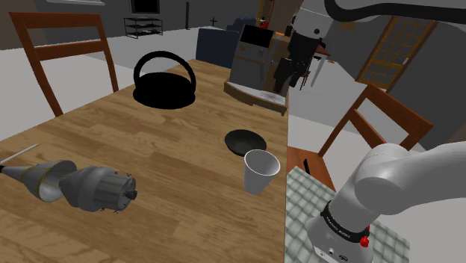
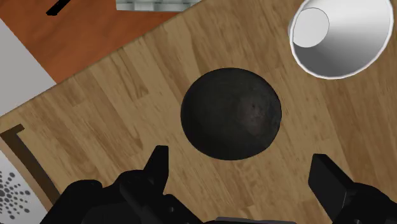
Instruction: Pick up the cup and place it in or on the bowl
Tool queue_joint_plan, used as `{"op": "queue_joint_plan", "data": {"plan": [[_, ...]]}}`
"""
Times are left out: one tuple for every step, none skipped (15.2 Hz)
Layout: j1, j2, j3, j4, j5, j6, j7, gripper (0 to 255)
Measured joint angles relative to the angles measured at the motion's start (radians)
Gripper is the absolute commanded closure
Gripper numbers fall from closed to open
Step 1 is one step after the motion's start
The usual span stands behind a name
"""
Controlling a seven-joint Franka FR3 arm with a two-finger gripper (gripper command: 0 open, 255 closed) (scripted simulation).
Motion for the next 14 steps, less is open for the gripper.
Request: {"op": "queue_joint_plan", "data": {"plan": [[0.0, 0.0, 0.0, 0.0, 0.0, 0.0, 0.0, 0], [0.003, -0.008, -0.002, -0.018, 0.006, 0.009, 0.0, 0], [0.006, -0.02, -0.005, -0.048, 0.016, 0.024, -0.002, 0], [0.01, -0.039, -0.011, -0.09, 0.026, 0.044, -0.005, 0], [0.014, -0.045, -0.018, -0.117, 0.036, 0.062, -0.011, 0], [0.02, -0.053, -0.02, -0.151, 0.05, 0.085, -0.01, 0], [0.026, -0.069, -0.022, -0.19, 0.064, 0.104, -0.011, 0], [0.033, -0.076, -0.025, -0.226, 0.077, 0.13, -0.013, 0], [0.038, -0.088, -0.031, -0.261, 0.089, 0.151, -0.019, 0], [0.045, -0.096, -0.033, -0.294, 0.104, 0.172, -0.021, 0], [0.054, -0.099, -0.034, -0.329, 0.12, 0.201, -0.022, 0], [0.062, -0.112, -0.035, -0.363, 0.137, 0.22, -0.022, 0], [0.071, -0.126, -0.036, -0.397, 0.152, 0.237, -0.024, 0], [0.082, -0.14, -0.035, -0.439, 0.171, 0.263, -0.024, 0]]}}
